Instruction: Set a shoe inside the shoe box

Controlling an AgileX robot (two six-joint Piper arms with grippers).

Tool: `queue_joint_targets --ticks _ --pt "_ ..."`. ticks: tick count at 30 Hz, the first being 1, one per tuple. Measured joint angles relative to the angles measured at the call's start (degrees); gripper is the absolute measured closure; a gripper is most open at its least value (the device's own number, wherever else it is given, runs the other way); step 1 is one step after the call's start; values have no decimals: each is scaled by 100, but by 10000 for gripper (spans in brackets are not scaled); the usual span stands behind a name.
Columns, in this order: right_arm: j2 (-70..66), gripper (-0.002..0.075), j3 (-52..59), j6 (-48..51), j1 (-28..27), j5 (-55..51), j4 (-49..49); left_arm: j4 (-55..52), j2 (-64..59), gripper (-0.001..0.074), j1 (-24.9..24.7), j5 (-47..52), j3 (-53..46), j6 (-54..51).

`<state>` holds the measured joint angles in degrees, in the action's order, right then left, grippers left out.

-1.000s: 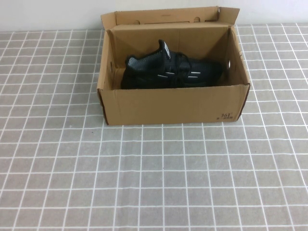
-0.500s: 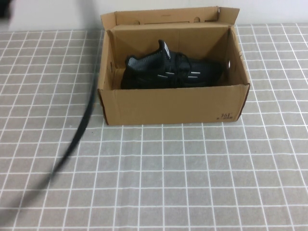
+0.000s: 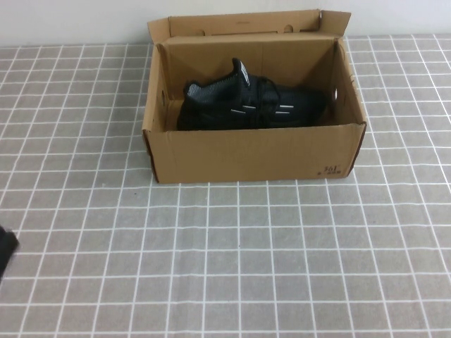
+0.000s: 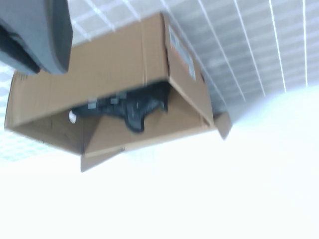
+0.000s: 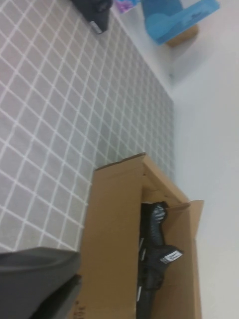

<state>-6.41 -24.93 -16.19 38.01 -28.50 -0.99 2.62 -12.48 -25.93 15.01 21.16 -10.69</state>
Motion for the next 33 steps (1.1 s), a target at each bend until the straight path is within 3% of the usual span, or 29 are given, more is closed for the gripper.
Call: queue_joint_targets --ticks 6,11,33 --pt "0 742 705 0 0 1231 -24 0 609 736 0 -597 -1416 64" --pt "0 742 813 0 0 1423 -24 0 636 736 0 -1168 -2198 85" --pt "15 742 813 28 0 1461 206 0 645 736 0 -756 -2264 85"
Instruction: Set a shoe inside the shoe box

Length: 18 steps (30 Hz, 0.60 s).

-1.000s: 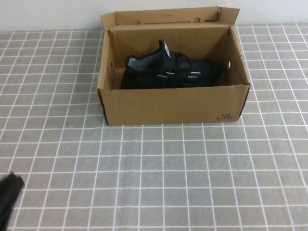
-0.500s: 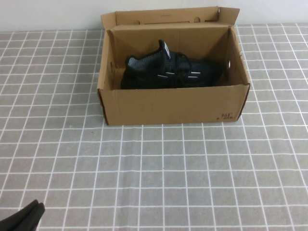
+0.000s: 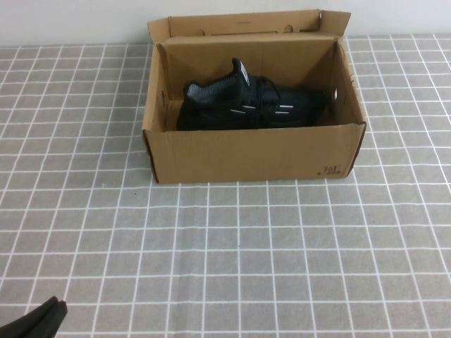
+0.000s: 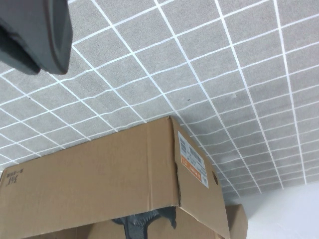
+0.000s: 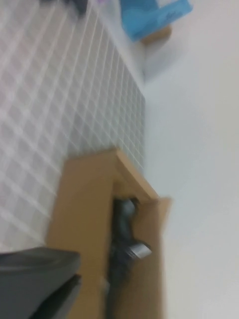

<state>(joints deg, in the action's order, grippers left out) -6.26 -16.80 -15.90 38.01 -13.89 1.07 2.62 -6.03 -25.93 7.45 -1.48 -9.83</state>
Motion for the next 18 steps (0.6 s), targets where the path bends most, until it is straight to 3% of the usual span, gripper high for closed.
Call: queue_joint_targets --ticks 4,11,18 --pt "152 742 54 224 -537 149 1313 0 0 736 0 12 0 0" --pt "234 742 919 246 -2593 1194 1739 0 0 736 0 12 0 0" --pt "646 742 1759 -41 -3097 2132 1614 0 0 736 0 12 0 0"
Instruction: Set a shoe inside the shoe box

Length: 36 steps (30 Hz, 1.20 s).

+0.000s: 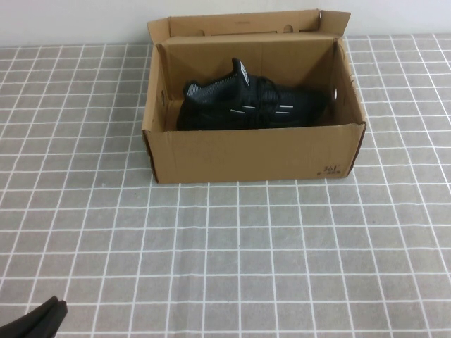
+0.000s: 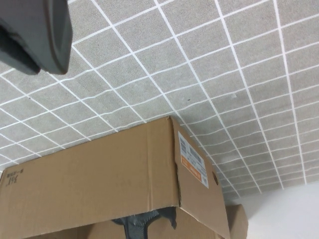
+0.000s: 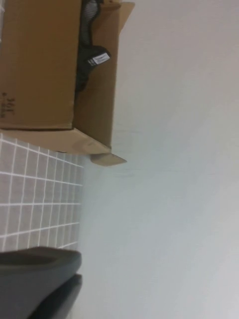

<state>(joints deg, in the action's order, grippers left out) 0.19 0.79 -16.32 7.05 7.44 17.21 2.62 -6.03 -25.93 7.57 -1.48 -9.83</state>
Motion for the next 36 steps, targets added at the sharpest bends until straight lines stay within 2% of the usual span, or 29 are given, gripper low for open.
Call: queue_joint_targets --ticks 6,18,20,22,25,31,36 --pt "23 742 72 -451 0 -280 -25 0 0 736 0 0 0 0" --pt "23 742 72 -518 0 -271 -234 0 0 736 0 0 0 0" --pt "23 742 72 28 0 -278 -926 0 0 736 0 0 0 0" --pt "23 742 72 1129 0 -425 -1948 0 0 736 0 0 0 0" --pt "23 742 72 2020 0 -876 -2639 0 0 736 0 0 0 0" --pt "23 742 72 2360 0 -2419 -2860 0 0 736 0 0 0 0" --pt "23 742 73 2372 0 -2671 -2874 0 0 736 0 0 0 0"
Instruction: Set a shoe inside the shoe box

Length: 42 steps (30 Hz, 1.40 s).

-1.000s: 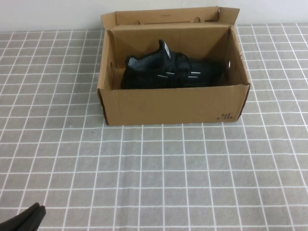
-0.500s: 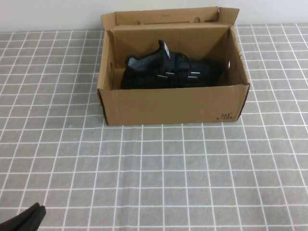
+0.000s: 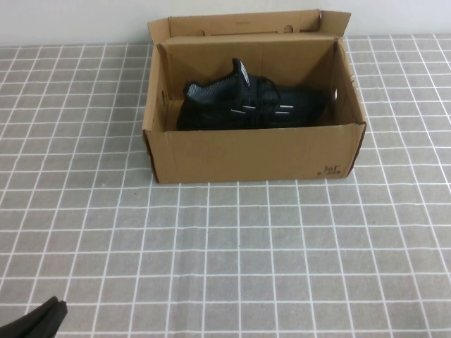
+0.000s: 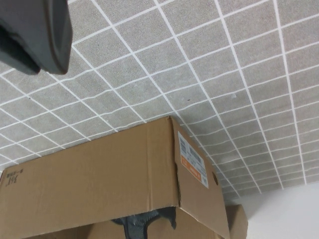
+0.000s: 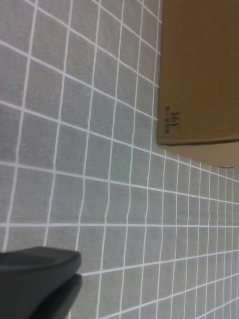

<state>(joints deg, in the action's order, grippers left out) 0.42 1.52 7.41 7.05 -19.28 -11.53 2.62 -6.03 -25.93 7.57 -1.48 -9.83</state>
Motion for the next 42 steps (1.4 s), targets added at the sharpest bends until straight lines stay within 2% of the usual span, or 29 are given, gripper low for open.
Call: queue_joint_targets --ticks 24,27,32,34,37,42 --pt "0 742 0 0 0 -23 1 -137 0 736 37 31 0 0" --pt "0 742 0 0 0 -23 1 -190 40 736 350 -98 0 51" --pt "0 742 0 0 0 -23 1 -128 559 736 1270 26 0 309" --pt "0 742 0 0 0 -23 1 -128 638 736 1497 230 0 346" --pt "0 742 0 0 0 -25 1 -128 654 736 1678 590 0 379" --pt "0 742 0 0 0 -25 1 -186 663 736 1709 1426 0 495"
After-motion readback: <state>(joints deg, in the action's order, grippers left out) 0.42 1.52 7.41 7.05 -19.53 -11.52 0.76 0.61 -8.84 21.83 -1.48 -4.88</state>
